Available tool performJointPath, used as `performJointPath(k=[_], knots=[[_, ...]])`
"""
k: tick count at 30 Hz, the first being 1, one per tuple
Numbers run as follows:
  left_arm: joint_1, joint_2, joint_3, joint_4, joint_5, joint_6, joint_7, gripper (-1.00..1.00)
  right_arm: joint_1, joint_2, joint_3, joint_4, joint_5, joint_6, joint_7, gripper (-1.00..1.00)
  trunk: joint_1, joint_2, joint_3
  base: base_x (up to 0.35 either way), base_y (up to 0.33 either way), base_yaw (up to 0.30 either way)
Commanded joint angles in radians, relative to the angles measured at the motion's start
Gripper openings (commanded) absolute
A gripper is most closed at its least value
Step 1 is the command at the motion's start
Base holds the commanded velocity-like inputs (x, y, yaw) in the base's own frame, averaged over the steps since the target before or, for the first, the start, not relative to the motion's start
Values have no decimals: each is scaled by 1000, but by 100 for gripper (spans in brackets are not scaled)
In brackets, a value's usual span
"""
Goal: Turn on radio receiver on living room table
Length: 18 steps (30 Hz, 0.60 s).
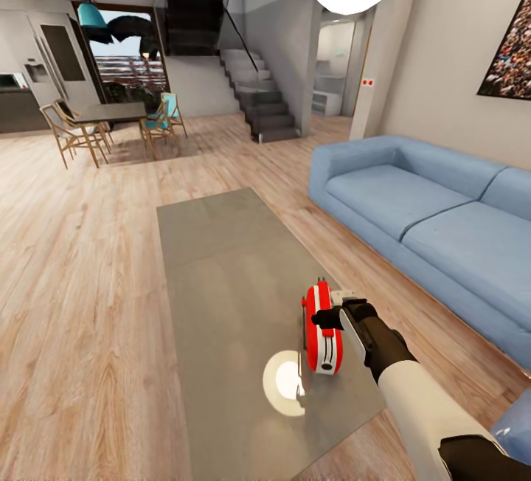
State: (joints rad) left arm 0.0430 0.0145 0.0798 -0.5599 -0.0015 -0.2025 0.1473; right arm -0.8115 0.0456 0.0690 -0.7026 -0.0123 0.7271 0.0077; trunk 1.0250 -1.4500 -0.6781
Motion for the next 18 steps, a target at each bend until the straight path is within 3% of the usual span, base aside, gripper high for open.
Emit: performJointPath(k=[1, 18], knots=[[0, 0, 0, 0, 0, 0, 0, 100, 0, 0, 0, 0, 0, 0, 0, 100, 0, 0, -2, 0, 0, 0], [0, 0, 0, 0, 0, 0, 0, 100, 0, 0, 0, 0, 0, 0, 0, 100, 0, 0, -29, 0, 0, 0]])
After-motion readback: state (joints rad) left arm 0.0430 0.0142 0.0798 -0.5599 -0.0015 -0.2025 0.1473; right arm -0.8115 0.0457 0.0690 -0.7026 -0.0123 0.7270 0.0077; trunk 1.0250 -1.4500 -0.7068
